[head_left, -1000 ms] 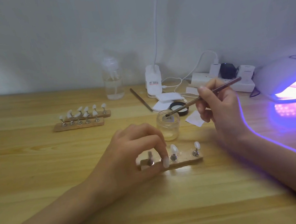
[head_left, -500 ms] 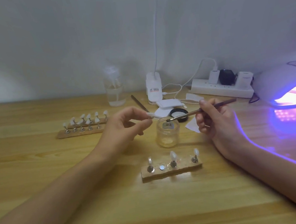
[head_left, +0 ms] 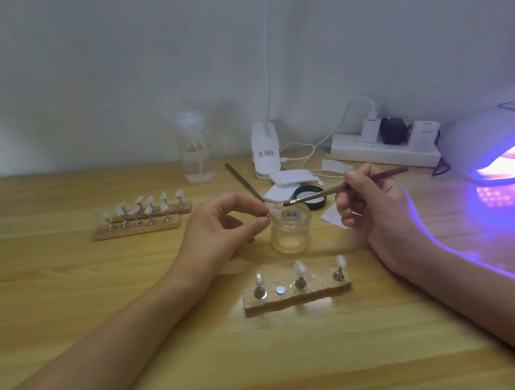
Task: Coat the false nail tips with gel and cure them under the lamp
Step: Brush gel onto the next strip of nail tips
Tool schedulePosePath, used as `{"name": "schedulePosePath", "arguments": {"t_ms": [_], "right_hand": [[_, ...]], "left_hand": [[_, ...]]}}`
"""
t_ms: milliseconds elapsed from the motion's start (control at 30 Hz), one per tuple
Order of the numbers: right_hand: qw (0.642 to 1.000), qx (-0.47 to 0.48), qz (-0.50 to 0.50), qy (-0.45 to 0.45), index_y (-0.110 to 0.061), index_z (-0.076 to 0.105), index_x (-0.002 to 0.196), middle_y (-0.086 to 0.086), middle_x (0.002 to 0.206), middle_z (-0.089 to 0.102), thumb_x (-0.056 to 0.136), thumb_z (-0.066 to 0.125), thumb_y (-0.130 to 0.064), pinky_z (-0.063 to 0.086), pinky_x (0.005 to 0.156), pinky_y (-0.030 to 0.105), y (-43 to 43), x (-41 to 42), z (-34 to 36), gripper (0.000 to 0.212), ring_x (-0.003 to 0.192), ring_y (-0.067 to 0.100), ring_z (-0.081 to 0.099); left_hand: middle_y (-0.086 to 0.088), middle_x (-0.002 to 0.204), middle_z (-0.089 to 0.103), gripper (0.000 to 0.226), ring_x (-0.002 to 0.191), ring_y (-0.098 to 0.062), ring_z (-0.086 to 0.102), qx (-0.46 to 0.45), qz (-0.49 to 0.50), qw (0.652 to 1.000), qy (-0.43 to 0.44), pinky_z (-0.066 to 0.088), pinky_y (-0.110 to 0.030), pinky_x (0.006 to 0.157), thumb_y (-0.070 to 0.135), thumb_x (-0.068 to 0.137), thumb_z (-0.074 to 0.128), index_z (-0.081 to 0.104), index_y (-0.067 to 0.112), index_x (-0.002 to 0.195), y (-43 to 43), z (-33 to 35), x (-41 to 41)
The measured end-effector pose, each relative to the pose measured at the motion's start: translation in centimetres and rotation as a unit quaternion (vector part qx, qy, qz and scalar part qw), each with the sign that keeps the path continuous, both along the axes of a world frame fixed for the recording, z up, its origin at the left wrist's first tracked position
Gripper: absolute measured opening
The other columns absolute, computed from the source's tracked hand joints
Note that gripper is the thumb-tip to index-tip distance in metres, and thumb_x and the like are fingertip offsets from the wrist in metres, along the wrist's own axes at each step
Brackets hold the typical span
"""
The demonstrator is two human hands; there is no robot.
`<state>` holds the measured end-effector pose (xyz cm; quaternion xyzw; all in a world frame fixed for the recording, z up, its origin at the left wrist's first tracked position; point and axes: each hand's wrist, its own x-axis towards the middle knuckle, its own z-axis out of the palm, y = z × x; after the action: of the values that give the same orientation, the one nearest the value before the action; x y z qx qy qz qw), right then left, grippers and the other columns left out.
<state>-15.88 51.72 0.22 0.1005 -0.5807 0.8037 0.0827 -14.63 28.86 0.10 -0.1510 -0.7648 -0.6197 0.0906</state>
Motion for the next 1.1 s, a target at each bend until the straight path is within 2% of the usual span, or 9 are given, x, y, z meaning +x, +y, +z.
{"name": "schedulePosePath", "arguments": {"t_ms": [133, 267, 467, 533, 633, 733, 833, 967, 1100], "right_hand": [[1.0, 0.008, 0.02, 0.008, -0.023, 0.056, 0.069, 0.002, 0.06, 0.061, 0.089, 0.062, -0.026, 0.044, 0.046, 0.019, -0.15, 0.03, 0.12, 0.021, 0.053, 0.012, 0.058], [0.999, 0.032, 0.024, 0.012, -0.025, 0.057, 0.069, 0.003, 0.061, 0.062, 0.096, 0.059, -0.023, 0.045, 0.048, 0.02, -0.18, 0.04, 0.05, 0.027, 0.053, 0.013, 0.058], [0.999, 0.039, -0.011, 0.006, -0.025, 0.055, 0.067, 0.003, 0.059, 0.061, 0.097, 0.059, -0.02, 0.045, 0.046, 0.02, -0.24, 0.11, 0.13, 0.03, 0.051, 0.013, 0.057], [1.0, 0.024, 0.005, 0.015, -0.024, 0.056, 0.068, 0.003, 0.06, 0.061, 0.094, 0.06, -0.023, 0.045, 0.047, 0.02, -0.22, 0.12, 0.25, 0.026, 0.052, 0.013, 0.057], [0.998, 0.05, 0.017, 0.019, -0.025, 0.056, 0.069, 0.004, 0.061, 0.062, 0.091, 0.062, -0.027, 0.046, 0.049, 0.021, -0.37, 0.18, 0.2, 0.023, 0.053, 0.014, 0.057], [0.999, 0.052, -0.009, 0.01, -0.024, 0.054, 0.069, 0.003, 0.059, 0.062, 0.096, 0.061, -0.021, 0.045, 0.048, 0.02, -0.29, 0.12, 0.09, 0.027, 0.052, 0.013, 0.057], [0.999, 0.037, 0.008, 0.021, -0.021, 0.054, 0.073, 0.003, 0.06, 0.062, 0.095, 0.06, -0.023, 0.046, 0.048, 0.02, -0.22, 0.12, 0.15, 0.023, 0.053, 0.013, 0.057], [0.998, 0.066, -0.003, 0.018, -0.023, 0.054, 0.072, 0.003, 0.06, 0.062, 0.096, 0.06, -0.023, 0.046, 0.049, 0.021, -0.36, 0.14, 0.01, 0.025, 0.052, 0.013, 0.057], [0.999, 0.037, 0.009, 0.019, -0.027, 0.058, 0.067, 0.002, 0.06, 0.062, 0.096, 0.06, -0.024, 0.046, 0.049, 0.02, -0.27, 0.17, 0.26, 0.029, 0.053, 0.012, 0.057]], "left_hand": [[0.014, 0.083, 0.071, 0.015, 0.056, -0.002, 0.057, 0.0, -0.012, 1.0, 0.003, 0.044, -0.01, 0.054, 0.008, 0.081, 0.078, 0.07, 0.021, 0.078, 0.06, -0.09, -0.06], [0.012, 0.087, 0.071, 0.013, 0.056, -0.004, 0.057, -0.006, -0.02, 1.0, -0.002, 0.048, -0.015, 0.059, 0.008, 0.081, 0.078, 0.07, 0.019, 0.079, -0.04, -0.14, -0.13], [0.013, 0.087, 0.07, 0.016, 0.053, -0.006, 0.052, -0.004, -0.019, 1.0, 0.004, 0.045, -0.014, 0.055, 0.007, 0.081, 0.078, 0.069, 0.02, 0.077, 0.02, -0.08, 0.04], [0.015, 0.084, 0.069, 0.017, 0.053, -0.009, 0.05, -0.001, -0.019, 1.0, 0.007, 0.044, -0.013, 0.053, 0.006, 0.081, 0.077, 0.068, 0.019, 0.076, 0.09, -0.06, 0.08], [0.018, 0.074, 0.067, 0.017, 0.053, -0.012, 0.047, 0.002, -0.021, 1.0, 0.01, 0.041, -0.011, 0.051, 0.005, 0.082, 0.076, 0.067, 0.018, 0.076, 0.06, -0.09, 0.03], [0.021, 0.063, 0.063, 0.016, 0.049, -0.007, 0.043, 0.001, -0.026, 1.0, 0.013, 0.039, -0.01, 0.05, 0.004, 0.083, 0.075, 0.066, 0.016, 0.077, 0.02, -0.21, -0.06], [0.022, 0.055, 0.059, 0.014, 0.045, -0.002, 0.039, -0.007, -0.028, 0.999, 0.018, 0.036, -0.008, 0.049, 0.004, 0.084, 0.075, 0.066, 0.014, 0.079, 0.0, -0.31, -0.11], [0.02, 0.064, 0.063, 0.015, 0.048, -0.004, 0.041, -0.009, -0.027, 0.999, 0.022, 0.039, -0.012, 0.052, 0.007, 0.083, 0.076, 0.067, 0.018, 0.078, -0.1, -0.41, -0.19], [0.019, 0.069, 0.065, 0.015, 0.049, -0.005, 0.041, -0.012, -0.027, 0.999, 0.023, 0.04, -0.014, 0.052, 0.009, 0.083, 0.076, 0.067, 0.02, 0.077, -0.13, -0.5, -0.23]]}}
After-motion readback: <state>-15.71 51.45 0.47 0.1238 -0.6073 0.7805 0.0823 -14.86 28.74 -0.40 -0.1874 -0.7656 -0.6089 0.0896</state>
